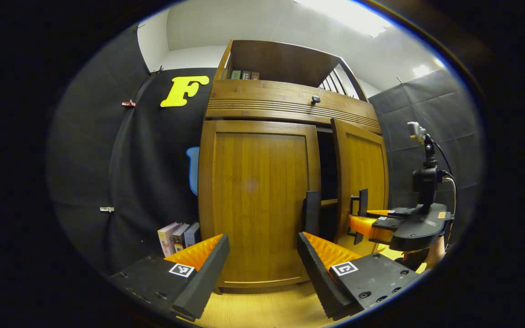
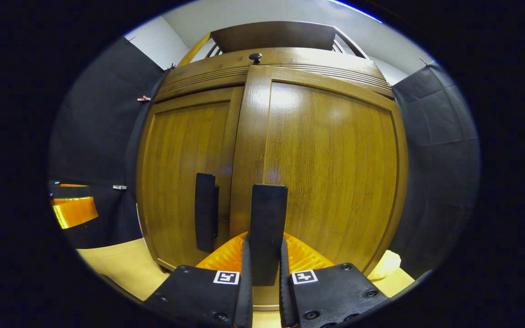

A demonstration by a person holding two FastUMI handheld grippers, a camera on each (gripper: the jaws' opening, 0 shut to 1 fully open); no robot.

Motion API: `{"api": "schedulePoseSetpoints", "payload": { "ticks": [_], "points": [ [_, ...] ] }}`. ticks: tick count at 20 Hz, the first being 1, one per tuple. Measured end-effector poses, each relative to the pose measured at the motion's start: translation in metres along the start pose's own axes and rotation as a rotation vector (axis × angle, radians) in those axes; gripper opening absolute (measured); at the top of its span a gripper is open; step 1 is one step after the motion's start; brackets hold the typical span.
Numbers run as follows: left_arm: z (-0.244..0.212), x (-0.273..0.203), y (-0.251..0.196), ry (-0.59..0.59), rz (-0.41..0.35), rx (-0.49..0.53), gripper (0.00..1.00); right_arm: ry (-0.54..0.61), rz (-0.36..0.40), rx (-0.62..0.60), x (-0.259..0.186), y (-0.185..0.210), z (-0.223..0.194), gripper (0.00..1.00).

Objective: Open the right door of the double-door shoe cabinet with the right hand, and open the left door with the left hand.

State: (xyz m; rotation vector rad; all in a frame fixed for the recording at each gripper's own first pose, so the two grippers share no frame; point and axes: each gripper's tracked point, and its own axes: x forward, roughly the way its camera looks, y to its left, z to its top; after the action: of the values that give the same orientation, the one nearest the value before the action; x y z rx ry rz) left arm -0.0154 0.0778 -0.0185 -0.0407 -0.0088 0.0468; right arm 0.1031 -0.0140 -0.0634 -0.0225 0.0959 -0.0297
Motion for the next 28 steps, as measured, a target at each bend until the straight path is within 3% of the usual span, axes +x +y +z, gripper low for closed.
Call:
{"api": "schedulePoseSetpoints", "payload": {
  "ticks": [4, 5, 6, 9, 10, 14, 19, 21, 22, 28],
  "points": [
    [-0.003, -0.01, -0.012, 0.013, 0.006, -0.01, 0.93, -0.01, 0.033, 0.008, -0.036, -0.012, 0.005, 0.22],
    [-0.004, -0.012, -0.015, 0.02, 0.005, -0.012, 0.93, -0.013, 0.037, 0.007, -0.043, -0.014, 0.006, 0.27],
    [-0.007, -0.013, -0.018, 0.026, 0.001, -0.012, 0.93, -0.013, 0.041, 0.01, -0.049, -0.017, 0.007, 0.22],
    [-0.012, -0.014, -0.032, 0.04, -0.017, -0.018, 0.93, -0.019, 0.04, 0.022, -0.072, -0.027, 0.006, 0.22],
    [-0.015, -0.014, -0.037, 0.045, -0.028, -0.022, 0.93, -0.02, 0.037, 0.024, -0.077, -0.03, 0.007, 0.31],
    [-0.019, -0.014, -0.056, 0.059, -0.074, -0.012, 0.93, -0.017, 0.017, 0.022, -0.099, -0.044, 0.008, 0.22],
    [-0.015, -0.003, -0.075, 0.04, -0.119, -0.006, 0.93, -0.012, -0.029, 0.024, -0.126, -0.068, 0.01, 0.27],
    [-0.015, 0.003, -0.084, 0.032, -0.135, -0.014, 0.93, -0.009, -0.054, 0.021, -0.136, -0.079, 0.012, 0.22],
    [-0.014, 0.007, -0.089, 0.022, -0.138, -0.017, 0.93, -0.01, -0.069, 0.023, -0.142, -0.086, 0.012, 0.26],
    [-0.015, 0.056, -0.111, -0.038, -0.1, 0.021, 0.92, 0.018, -0.198, -0.015, -0.174, -0.138, 0.004, 0.23]
  ]
}}
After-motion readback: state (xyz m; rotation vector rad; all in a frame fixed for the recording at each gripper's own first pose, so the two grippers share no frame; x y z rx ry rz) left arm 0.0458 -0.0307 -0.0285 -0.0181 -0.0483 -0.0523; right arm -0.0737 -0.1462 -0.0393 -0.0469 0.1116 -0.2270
